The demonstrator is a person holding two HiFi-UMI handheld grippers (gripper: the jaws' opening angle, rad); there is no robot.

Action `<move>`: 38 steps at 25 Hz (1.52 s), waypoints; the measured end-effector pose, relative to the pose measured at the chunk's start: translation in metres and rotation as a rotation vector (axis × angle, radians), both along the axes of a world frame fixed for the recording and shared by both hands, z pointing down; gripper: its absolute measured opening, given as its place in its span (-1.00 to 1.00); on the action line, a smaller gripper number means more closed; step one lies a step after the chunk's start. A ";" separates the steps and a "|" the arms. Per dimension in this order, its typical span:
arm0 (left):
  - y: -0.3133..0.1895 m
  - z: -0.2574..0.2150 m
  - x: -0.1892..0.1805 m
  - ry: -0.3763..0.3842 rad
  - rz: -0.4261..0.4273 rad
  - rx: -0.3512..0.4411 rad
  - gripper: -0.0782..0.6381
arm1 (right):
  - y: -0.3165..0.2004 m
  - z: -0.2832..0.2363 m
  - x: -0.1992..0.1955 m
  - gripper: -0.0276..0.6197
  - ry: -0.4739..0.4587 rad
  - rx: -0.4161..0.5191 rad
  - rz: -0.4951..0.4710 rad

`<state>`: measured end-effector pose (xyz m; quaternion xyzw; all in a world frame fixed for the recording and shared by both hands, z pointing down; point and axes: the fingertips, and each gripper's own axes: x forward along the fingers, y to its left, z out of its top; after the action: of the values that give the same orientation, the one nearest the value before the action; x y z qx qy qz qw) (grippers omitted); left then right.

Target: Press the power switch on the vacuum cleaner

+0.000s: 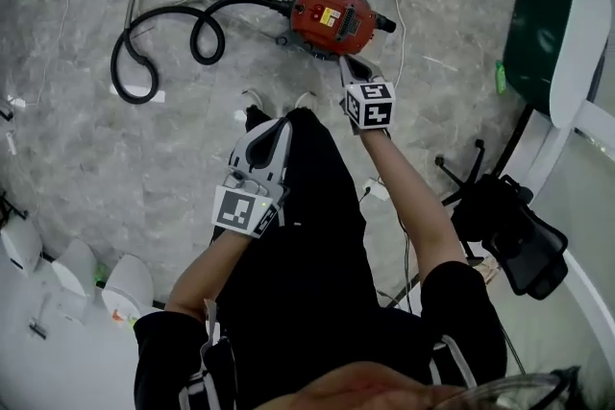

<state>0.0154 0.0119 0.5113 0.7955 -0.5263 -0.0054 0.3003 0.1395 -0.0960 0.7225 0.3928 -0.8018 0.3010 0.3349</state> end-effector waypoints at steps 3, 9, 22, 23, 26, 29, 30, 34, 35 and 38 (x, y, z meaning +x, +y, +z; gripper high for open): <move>0.012 -0.013 -0.004 -0.028 0.036 0.013 -0.73 | 0.022 -0.049 -0.004 -0.86 -0.064 0.047 0.053; 0.026 -0.053 0.004 -0.051 0.108 0.099 -0.73 | 0.088 -0.150 -0.026 -0.86 -0.191 0.161 0.091; -0.001 -0.162 0.003 -0.047 0.101 0.344 -0.73 | 0.099 -0.360 -0.057 -0.86 -0.382 0.600 0.049; -0.001 -0.166 0.003 -0.052 0.105 0.363 -0.73 | 0.099 -0.368 -0.059 -0.86 -0.382 0.628 0.044; -0.002 -0.173 0.000 -0.077 0.118 0.385 -0.73 | 0.101 -0.379 -0.070 -0.86 -0.384 0.684 0.016; 0.000 -0.170 -0.008 -0.106 0.133 0.403 -0.73 | 0.099 -0.376 -0.081 -0.86 -0.394 0.691 0.010; -0.001 -0.169 -0.013 -0.116 0.130 0.415 -0.73 | 0.097 -0.375 -0.083 -0.86 -0.397 0.691 0.015; -0.006 -0.178 -0.027 -0.135 0.102 0.423 -0.73 | 0.086 -0.384 -0.087 -0.86 -0.395 0.731 0.030; -0.006 -0.179 -0.030 -0.135 0.101 0.433 -0.73 | 0.086 -0.388 -0.089 -0.86 -0.395 0.741 0.031; -0.005 -0.184 -0.039 -0.137 0.096 0.441 -0.73 | 0.087 -0.392 -0.099 -0.86 -0.396 0.759 0.028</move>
<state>-0.0236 0.0071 0.3275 0.8645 -0.4931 -0.0520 0.0828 0.0402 -0.0090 0.3305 0.4337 -0.8991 0.0588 0.0021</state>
